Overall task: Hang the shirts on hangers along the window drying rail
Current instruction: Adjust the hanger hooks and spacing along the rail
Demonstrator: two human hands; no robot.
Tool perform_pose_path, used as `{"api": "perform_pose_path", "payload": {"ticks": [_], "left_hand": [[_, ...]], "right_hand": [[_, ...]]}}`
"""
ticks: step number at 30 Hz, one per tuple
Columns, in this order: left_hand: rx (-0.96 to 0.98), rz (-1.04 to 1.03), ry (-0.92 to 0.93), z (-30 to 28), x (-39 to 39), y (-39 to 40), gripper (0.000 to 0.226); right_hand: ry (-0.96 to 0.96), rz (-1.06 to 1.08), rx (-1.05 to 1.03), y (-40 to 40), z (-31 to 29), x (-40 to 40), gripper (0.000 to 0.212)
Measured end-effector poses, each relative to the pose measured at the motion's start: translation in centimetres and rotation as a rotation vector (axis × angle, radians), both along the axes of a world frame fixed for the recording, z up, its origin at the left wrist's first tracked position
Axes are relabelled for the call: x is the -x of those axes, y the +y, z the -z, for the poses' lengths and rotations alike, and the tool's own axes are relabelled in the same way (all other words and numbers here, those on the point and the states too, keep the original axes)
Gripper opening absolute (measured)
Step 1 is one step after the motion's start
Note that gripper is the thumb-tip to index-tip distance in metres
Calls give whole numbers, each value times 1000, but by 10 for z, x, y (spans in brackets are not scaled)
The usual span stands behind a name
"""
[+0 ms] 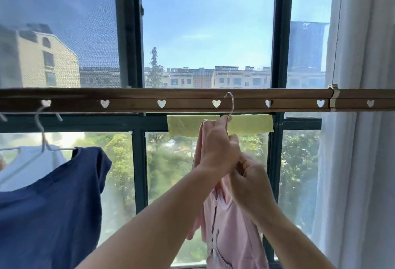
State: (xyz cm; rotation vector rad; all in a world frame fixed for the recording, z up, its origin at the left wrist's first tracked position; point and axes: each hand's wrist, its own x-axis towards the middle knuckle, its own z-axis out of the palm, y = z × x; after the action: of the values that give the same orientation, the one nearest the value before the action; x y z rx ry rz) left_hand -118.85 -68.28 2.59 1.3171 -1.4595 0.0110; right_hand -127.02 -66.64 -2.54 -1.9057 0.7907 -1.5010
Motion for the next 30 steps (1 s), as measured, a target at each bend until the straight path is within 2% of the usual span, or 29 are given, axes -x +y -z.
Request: {"api": "perform_pose_path", "payload": {"ticks": [5,11,15,18,21,24,30], "left_hand": [[24,-80,45,7,-53,30,47],[22,-208,5,12,-126,60,40],[16,-276,-6,13,-162,73,36],[23,-281,69,14,-182,77,34],[28,-284,130,13,-197,77,29],[25,-272,101,10,-206,75,24],[-13,-220,83,2,-209,61,28]], "right_hand": [[5,-68,23,26,2,-52,29],[52,-83,9,46,8,-125,23],[55,-80,16,57,8,-165,30],[59,-77,6,63,7,-186,31],[64,-81,-15,64,7,-201,21],[68,-72,-29,61,4,-209,17],[99,-45,-65,50,-6,-211,18]]}}
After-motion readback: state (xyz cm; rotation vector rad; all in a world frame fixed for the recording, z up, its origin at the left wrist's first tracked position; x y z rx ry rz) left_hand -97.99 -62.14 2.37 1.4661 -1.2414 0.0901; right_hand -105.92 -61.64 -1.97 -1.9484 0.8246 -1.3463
